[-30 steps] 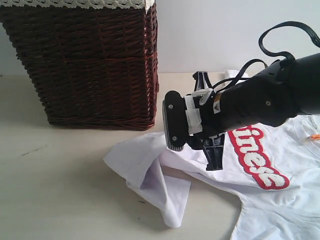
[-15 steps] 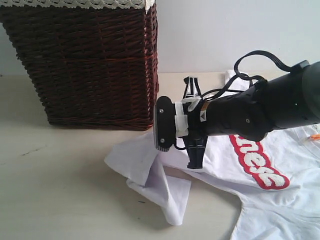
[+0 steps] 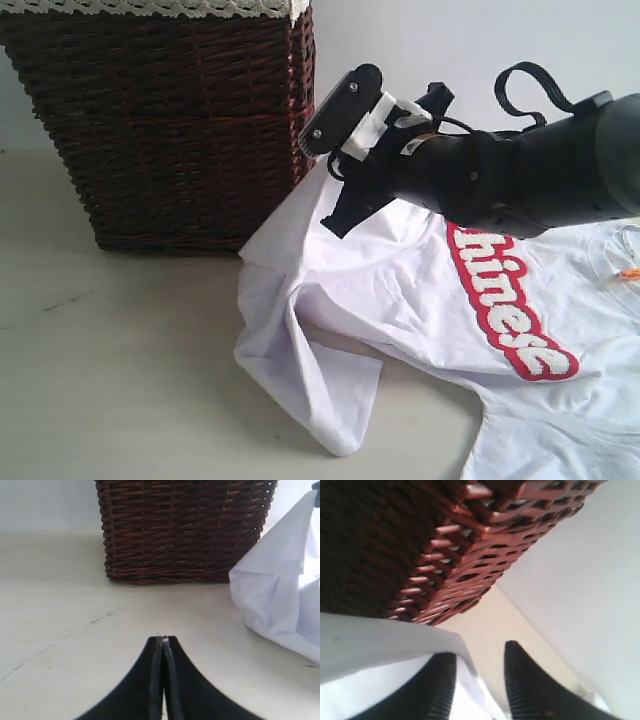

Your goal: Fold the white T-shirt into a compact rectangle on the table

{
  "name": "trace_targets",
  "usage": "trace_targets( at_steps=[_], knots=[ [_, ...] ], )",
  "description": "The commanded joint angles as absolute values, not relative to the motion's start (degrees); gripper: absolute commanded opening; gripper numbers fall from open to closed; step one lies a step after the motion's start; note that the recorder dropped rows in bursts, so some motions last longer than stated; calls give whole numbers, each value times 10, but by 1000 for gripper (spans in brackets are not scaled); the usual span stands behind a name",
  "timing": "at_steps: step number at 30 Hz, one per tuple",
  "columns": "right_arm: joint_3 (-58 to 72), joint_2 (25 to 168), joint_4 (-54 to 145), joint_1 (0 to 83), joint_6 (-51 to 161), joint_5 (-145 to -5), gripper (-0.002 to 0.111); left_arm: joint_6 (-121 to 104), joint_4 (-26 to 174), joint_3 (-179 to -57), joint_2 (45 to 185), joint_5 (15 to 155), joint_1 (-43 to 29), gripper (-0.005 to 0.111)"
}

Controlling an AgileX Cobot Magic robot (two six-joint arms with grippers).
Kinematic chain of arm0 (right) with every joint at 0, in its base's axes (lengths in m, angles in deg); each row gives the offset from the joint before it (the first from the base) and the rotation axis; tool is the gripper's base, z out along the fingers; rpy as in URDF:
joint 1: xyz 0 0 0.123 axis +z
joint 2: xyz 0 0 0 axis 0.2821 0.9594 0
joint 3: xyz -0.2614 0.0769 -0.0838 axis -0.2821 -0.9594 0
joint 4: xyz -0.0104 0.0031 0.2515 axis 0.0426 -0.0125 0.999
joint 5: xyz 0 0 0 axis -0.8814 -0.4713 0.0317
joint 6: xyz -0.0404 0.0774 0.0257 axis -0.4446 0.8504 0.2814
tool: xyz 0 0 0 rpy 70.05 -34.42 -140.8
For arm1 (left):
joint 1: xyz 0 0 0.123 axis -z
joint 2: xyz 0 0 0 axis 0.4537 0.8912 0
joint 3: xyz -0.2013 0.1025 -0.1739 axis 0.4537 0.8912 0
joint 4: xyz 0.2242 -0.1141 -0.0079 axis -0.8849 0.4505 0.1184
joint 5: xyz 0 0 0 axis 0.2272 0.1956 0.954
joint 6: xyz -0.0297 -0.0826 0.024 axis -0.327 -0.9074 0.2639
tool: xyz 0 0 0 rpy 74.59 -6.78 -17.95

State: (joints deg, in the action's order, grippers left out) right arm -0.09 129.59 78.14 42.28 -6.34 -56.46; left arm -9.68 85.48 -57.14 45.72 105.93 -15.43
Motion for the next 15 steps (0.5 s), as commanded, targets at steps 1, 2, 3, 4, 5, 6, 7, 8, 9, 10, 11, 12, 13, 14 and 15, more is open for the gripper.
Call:
trace_targets(
  at_steps=[1, 2, 3, 4, 5, 6, 7, 8, 9, 10, 11, 12, 13, 14, 15],
  knots=[
    [37, 1284, 852, 423, -38, -641, 56, -98, 855, -572, 454, 1058, -156, 0],
    [42, 1277, 877, 423, -35, -653, 55, -98, 855, -572, 454, 1058, -156, 0],
    [52, 1254, 919, 423, -35, -680, 55, -98, 855, -572, 454, 1058, -156, 0],
    [54, 1239, 926, 423, -35, -692, 55, -98, 855, -572, 454, 1058, -156, 0],
    [56, 1208, 929, 423, -35, -744, 55, -98, 855, -572, 454, 1058, -156, 0],
    [56, 1195, 929, 423, -35, -768, 54, -98, 855, -572, 454, 1058, -156, 0],
    [56, 1168, 926, 423, -36, -842, 52, -98, 855, -572, 454, 1058, -156, 0],
    [56, 1155, 914, 423, -35, -881, 51, -98, 855, -572, 454, 1058, -156, 0],
    [56, 1137, 851, 423, -2, -947, 50, -98, 855, -572, 454, 1058, -156, 0],
    [56, 1126, 779, 423, 82, -987, 48, -98, 855, -572, 454, 1058, -156, 0],
    [56, 1120, 681, 423, 177, -1031, 47, -98, 855, -572, 454, 1058, -156, 0],
    [56, 1115, 577, 423, 270, -1090, 47, -98, 855, -572, 454, 1058, -156, 0],
    [56, 1115, 503, 423, 349, -1160, 46, -98, 855, -572, 454, 1058, -156, 0],
    [56, 1117, 455, 423, 404, -1232, 42, -98, 855, -572, 454, 1058, -156, 0],
    [56, 1119, 435, 423, 440, -1311, 34, -98, 855, -572, 454, 1058, -156, 0]
  ],
)
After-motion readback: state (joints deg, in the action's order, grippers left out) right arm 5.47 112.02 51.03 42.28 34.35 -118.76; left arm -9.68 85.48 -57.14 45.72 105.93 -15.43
